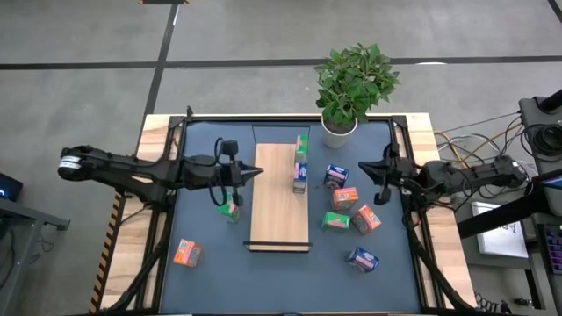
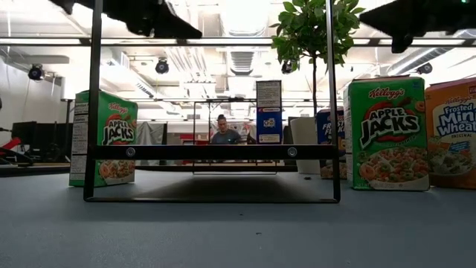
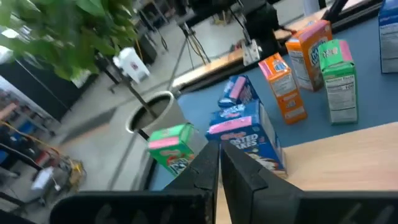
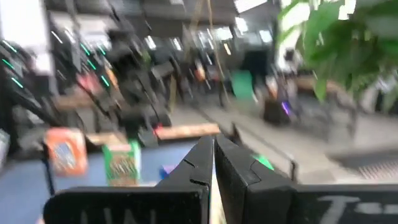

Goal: Stack cereal on shelf
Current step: Put the top blue cereal box on the shelf aligned with the other blue cereal box

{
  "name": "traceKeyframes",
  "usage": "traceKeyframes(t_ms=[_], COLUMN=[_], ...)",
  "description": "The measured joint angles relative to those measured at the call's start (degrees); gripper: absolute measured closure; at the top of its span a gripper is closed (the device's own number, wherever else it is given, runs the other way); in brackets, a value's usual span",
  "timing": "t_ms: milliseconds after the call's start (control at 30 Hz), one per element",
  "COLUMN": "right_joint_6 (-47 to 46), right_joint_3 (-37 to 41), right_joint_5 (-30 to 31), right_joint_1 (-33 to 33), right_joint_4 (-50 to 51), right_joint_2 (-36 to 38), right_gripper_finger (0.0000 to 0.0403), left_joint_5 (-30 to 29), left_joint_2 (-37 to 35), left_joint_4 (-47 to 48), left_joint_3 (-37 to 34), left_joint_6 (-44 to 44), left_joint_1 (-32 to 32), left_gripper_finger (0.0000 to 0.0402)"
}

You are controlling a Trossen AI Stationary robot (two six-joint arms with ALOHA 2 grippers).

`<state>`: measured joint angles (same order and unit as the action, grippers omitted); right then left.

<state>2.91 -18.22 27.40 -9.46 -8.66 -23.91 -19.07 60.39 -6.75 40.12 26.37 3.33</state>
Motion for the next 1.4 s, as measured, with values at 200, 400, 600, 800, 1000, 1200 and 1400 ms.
traceKeyframes(t_ms=[200, 400, 600, 800, 1000, 1200, 1400], right_joint_6=[-18.0, -33.9, -43.7, -42.6, -36.6, -34.7, -35.3], right_joint_3=[-15.5, -27.4, -33.8, -40.4, -47.2, -52.3, -52.3], right_joint_5=[4.2, 0.8, -7.0, -6.5, -6.3, -6.8, -8.4], right_joint_1=[0.0, 0.0, -0.8, -1.4, -1.3, 0.6, 3.1], right_joint_4=[30.5, 48.6, 56.7, 59.3, 59.3, 59.5, 60.0], right_joint_2=[-9.3, -19.4, -30.5, -40.9, -48.9, -53.0, -52.1], right_gripper_finger=[0.0394, 0.0394, 0.0394, 0.0394, 0.0394, 0.0389, 0.0341], left_joint_5=[0.0, 0.0, -0.1, -0.1, -0.1, -0.1, -0.1], left_joint_2=[-9.1, -15.9, -19.8, -21.6, -21.6, -21.5, -21.4], left_joint_4=[-0.8, -1.0, 0.2, 0.8, 3.3, 3.4, 3.4], left_joint_3=[-5.0, -8.6, -9.4, -9.4, -9.4, -9.4, -9.4], left_joint_6=[1.4, 2.6, 5.5, 6.8, 6.8, 7.2, 7.2], left_joint_1=[0.0, -0.1, -0.1, -0.1, -0.1, -0.1, -0.1], left_gripper_finger=[0.0400, 0.0400, 0.0400, 0.0400, 0.0400, 0.0400, 0.0400])
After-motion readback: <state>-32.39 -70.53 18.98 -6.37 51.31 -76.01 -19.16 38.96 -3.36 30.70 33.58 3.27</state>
